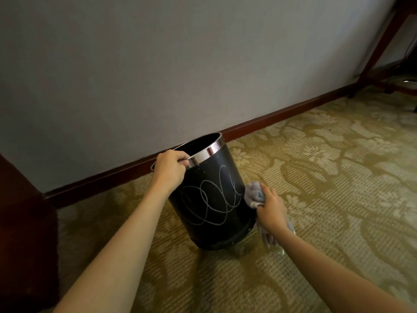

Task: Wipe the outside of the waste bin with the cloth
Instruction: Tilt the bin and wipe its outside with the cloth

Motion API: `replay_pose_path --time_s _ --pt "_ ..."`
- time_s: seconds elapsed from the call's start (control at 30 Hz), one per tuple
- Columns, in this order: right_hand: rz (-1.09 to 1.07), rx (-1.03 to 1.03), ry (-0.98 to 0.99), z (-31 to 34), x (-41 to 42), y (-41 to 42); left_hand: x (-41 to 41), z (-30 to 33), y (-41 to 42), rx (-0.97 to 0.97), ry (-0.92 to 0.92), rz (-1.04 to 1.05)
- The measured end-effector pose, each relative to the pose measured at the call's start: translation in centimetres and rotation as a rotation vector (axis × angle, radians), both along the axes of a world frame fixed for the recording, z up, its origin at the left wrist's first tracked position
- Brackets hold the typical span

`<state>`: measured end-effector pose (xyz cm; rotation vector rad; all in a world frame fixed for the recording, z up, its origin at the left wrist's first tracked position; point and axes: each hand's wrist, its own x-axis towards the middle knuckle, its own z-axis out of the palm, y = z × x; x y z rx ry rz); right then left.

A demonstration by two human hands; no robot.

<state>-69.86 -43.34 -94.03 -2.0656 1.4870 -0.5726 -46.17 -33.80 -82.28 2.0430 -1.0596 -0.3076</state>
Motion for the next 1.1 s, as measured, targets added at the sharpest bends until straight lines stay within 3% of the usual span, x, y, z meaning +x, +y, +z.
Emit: replay_pose_path --time_s 0.1,0.2,0.37,0.53,0.63,0.8,0.9,1.0,1.1 --pt "0.017 0.144 0.065 -0.4 -1.5 -0.7 -0.6 0.2 -0.2 0.014 -0.004 -0.037" --pt "-0.077 0.038 0.081 0.9 -0.2 -0.3 -1.7 0.3 -0.6 0.028 -0.074 -0.051" --pt "-0.002 -0.198 -0.300 6.5 3.7 -0.3 -2.9 0.4 -1.2 0.052 -0.133 -0.038" --pt "0.061 -0.275 -0.330 7.9 5.3 -0.2 -2.5 0.6 -1.0 0.060 -0.111 -0.023" --pt "0.099 -0.307 -0.190 5.5 4.0 0.3 -1.8 0.7 -0.5 0.048 -0.047 0.004" --pt "0.110 -0.186 0.283 0.2 -1.1 0.3 -0.6 0.8 0.2 0.034 0.000 0.066" --pt "0.067 -0.086 0.342 -0.1 -1.5 0.0 -0.5 0.7 0.2 0.036 0.007 0.075" --pt "0.033 -0.115 0.255 2.1 0.6 -0.3 -1.2 0.6 0.0 0.034 -0.026 0.073" --pt "0.052 -0.191 -0.048 5.2 3.2 -0.4 -1.9 0.6 -0.4 0.020 -0.086 0.061"
